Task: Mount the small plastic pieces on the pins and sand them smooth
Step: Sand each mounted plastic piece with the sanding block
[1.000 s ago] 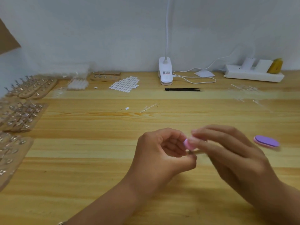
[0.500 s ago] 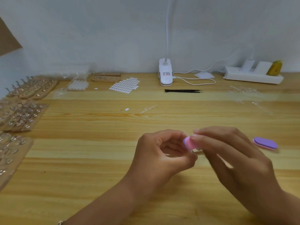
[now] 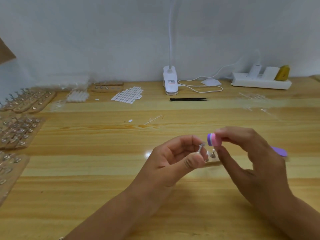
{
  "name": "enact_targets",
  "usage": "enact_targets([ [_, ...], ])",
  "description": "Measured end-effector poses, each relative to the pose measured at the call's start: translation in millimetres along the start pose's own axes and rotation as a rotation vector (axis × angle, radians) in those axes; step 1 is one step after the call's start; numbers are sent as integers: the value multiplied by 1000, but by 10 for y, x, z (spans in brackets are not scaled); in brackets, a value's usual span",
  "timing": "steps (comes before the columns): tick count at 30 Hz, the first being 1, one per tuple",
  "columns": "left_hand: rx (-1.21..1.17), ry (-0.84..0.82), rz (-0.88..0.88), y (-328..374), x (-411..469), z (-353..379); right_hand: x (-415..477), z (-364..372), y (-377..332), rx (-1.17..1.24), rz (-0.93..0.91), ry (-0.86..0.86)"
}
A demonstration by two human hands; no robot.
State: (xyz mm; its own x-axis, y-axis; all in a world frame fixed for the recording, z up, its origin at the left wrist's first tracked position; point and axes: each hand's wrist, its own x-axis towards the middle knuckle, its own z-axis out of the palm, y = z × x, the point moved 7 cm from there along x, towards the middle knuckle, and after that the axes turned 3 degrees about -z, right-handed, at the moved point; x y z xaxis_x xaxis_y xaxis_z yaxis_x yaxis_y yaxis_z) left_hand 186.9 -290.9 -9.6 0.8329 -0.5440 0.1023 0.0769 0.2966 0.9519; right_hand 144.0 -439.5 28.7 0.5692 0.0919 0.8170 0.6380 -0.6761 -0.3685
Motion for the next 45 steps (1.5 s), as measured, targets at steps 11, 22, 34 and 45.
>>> enact_targets([
  [11, 99, 32, -3, 15, 5, -3, -15, -65, -58, -34, -78, 86],
  [22, 67, 31, -14, 5, -10, 24, -52, -14, -160, -55, -255, 50],
  [34, 37, -3, -48, -27, -1, 10, -13, -16, -48, -78, -234, 14],
  [45, -4, -22, -30, -17, -10, -18, 31, -62, 151, -35, -9, 32],
])
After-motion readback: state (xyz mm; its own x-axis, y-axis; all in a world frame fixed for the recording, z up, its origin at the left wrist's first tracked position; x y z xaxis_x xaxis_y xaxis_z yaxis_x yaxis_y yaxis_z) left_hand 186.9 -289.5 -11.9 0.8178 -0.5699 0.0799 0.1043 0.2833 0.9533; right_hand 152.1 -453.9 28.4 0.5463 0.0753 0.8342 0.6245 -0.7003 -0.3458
